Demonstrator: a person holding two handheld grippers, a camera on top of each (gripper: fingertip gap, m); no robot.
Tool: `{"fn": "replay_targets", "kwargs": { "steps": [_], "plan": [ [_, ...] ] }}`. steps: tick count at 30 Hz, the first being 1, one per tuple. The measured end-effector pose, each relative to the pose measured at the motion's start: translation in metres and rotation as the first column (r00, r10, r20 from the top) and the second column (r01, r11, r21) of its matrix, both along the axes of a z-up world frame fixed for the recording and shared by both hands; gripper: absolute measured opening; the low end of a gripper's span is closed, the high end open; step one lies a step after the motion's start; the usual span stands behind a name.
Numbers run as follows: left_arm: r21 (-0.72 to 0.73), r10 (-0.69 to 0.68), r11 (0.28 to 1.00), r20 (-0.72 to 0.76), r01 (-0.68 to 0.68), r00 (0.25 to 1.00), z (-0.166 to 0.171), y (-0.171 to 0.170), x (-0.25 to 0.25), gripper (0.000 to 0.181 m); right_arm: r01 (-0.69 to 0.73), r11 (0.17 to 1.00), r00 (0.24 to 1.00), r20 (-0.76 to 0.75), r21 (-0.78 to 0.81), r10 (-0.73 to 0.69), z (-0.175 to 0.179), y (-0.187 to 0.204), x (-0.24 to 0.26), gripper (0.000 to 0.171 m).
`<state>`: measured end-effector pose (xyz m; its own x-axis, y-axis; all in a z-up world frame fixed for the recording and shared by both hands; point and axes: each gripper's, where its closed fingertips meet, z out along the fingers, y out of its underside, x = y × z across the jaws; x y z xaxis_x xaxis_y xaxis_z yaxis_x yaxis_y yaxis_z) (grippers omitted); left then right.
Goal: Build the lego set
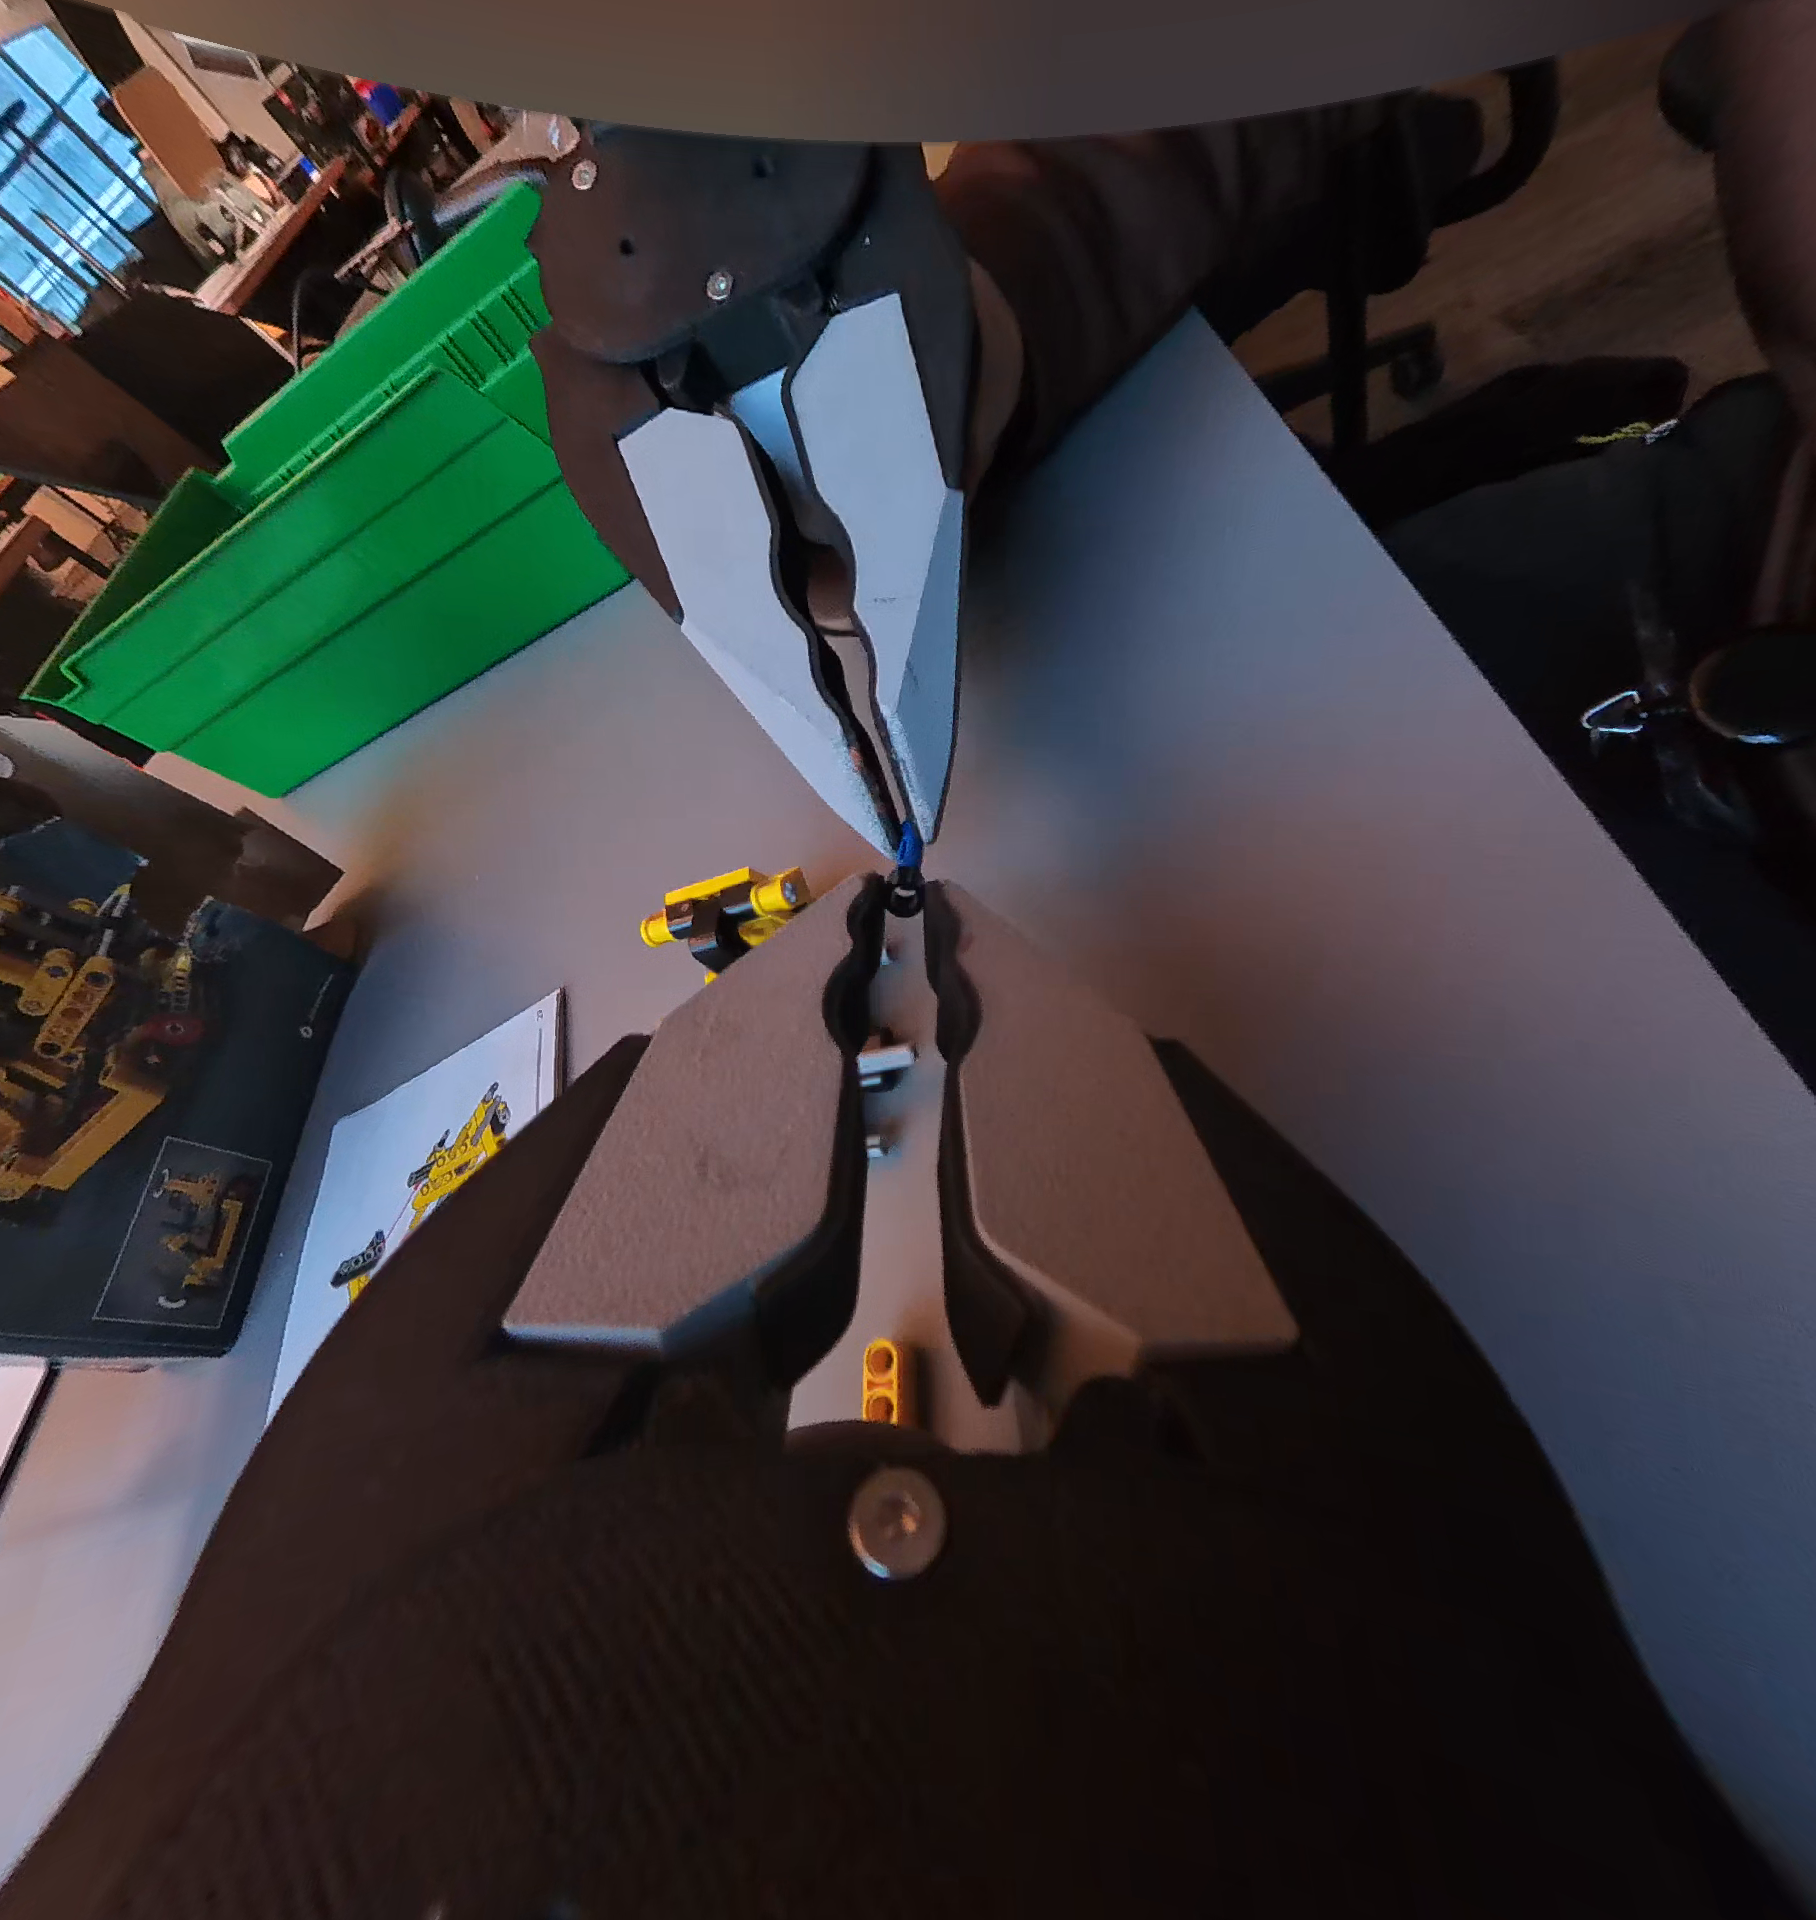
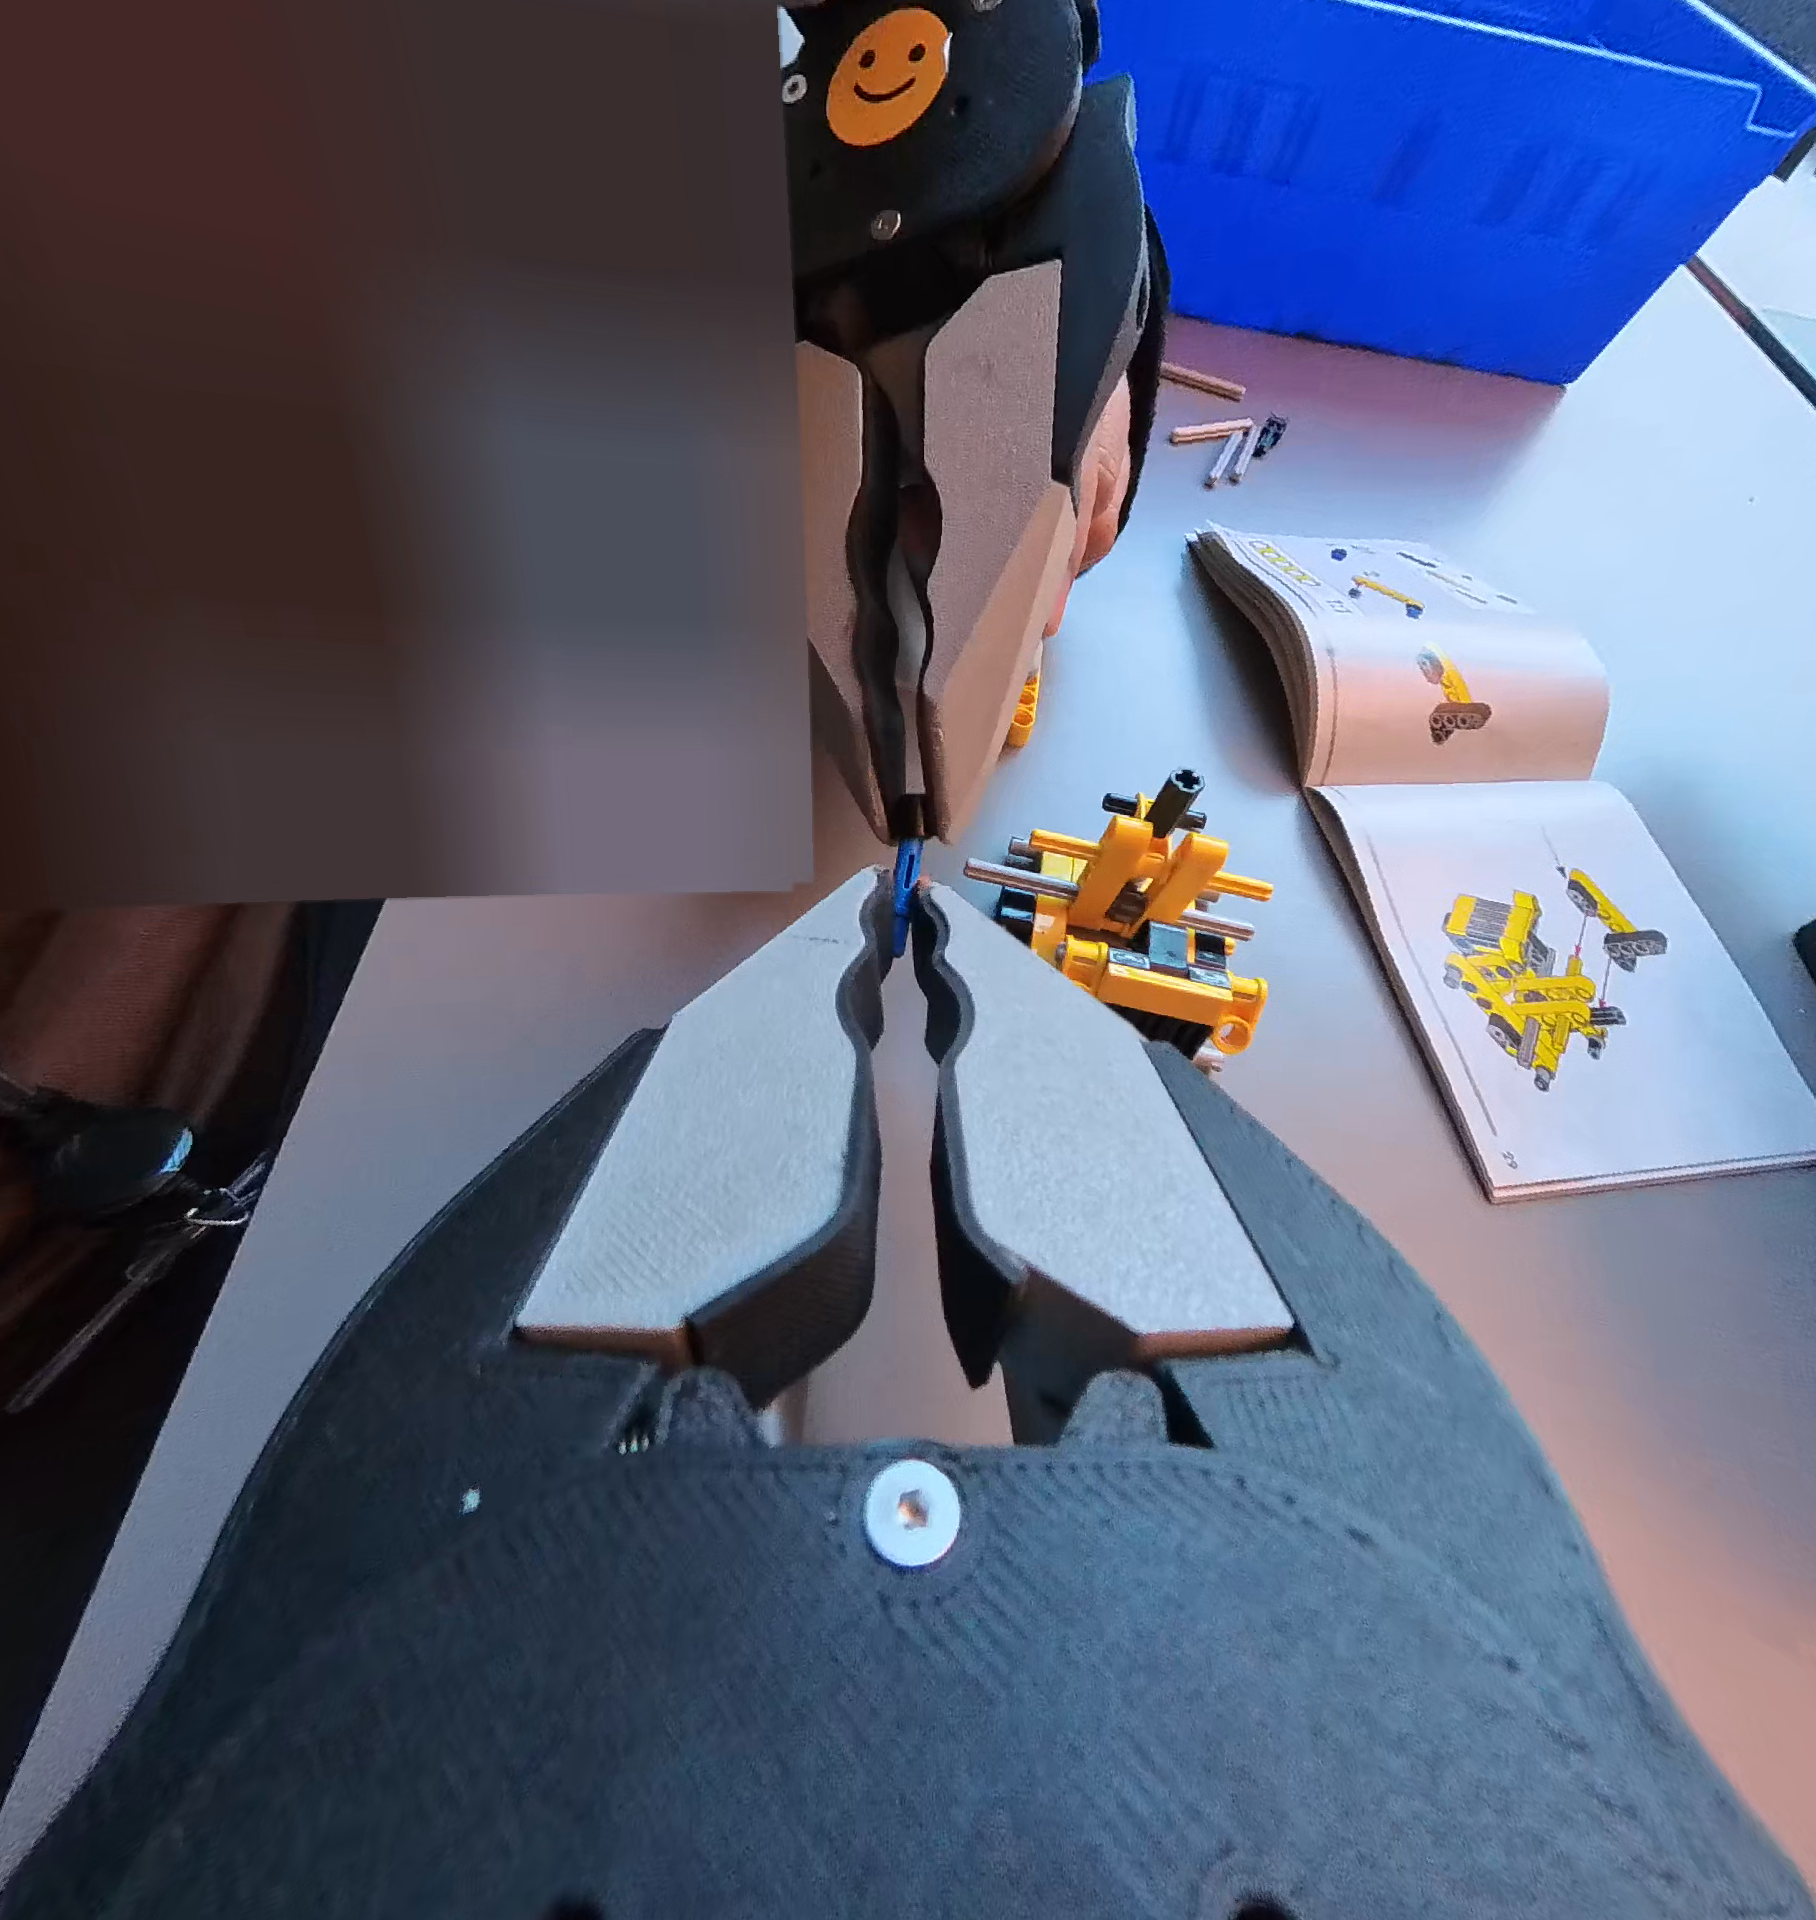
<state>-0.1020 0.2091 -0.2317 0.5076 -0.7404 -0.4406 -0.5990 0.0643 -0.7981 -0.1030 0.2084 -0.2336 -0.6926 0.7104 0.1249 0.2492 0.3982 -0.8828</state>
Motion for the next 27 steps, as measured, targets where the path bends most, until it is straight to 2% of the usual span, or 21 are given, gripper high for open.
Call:
{"fn": "replay_targets", "kwargs": {
  "steps": [8,12,27],
  "plan": [
    [-0.011,-0.01,1.0,0.068,0.011,0.998,0.008,-0.001,0.002,0.005,-0.003,0.999,0.999,-0.032,-0.037,0.002,0.008,-0.001,0.0,0.0],
    [-0.03,-0.018,0.999,0.166,0.023,0.986,0.019,-0.002,0.004,0.005,-0.017,0.995,0.998,-0.066,-0.098,0.011,0.018,-0.003,0.002,0.0],
    [-0.189,-0.048,0.978,0.205,0.088,0.978,0.01,-0.007,0.015,0.004,-0.056,0.998,0.998,-0.012,0.013,0.056,0.0,-0.011,0.005,0.0]
  ]
}}
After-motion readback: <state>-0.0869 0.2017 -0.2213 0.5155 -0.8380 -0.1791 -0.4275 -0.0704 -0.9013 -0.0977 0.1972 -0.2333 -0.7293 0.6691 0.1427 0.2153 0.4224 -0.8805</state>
